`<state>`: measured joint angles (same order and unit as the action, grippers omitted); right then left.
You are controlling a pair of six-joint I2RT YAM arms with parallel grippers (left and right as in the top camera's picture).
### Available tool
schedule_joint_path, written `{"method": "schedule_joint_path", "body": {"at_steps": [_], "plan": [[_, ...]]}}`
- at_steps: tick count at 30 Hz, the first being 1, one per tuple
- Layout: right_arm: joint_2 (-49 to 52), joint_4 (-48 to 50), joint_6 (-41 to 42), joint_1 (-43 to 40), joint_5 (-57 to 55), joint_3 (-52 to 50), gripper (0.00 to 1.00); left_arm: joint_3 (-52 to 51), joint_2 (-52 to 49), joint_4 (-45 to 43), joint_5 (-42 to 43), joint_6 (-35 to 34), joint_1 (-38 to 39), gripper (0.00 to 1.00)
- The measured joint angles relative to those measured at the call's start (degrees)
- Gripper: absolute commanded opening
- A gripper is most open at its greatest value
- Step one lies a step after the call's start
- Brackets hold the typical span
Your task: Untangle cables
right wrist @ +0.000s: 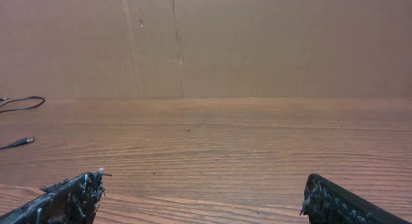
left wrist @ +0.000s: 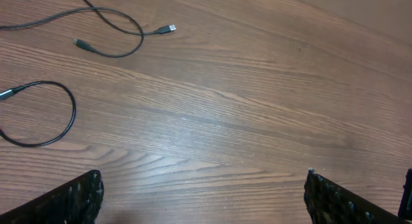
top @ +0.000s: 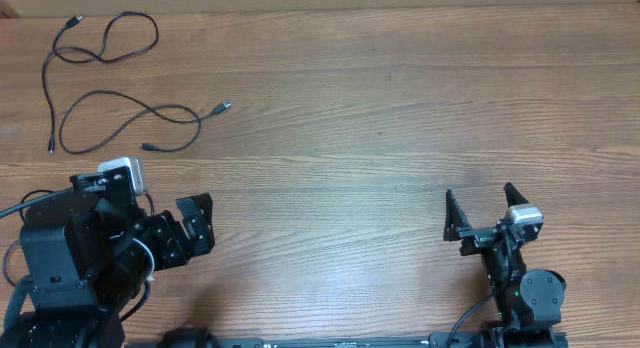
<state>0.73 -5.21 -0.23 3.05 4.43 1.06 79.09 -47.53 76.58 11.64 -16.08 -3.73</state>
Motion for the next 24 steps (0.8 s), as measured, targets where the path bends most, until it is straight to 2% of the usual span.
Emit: {"method": "schedule_joint_path", "body": {"at_steps": [24], "plan": [[0.0,0.3,-2.8,0.0,1.0,0.0,1.00,0.0,0.0,0.0,0.0,0.0,0.0,1.00]]}}
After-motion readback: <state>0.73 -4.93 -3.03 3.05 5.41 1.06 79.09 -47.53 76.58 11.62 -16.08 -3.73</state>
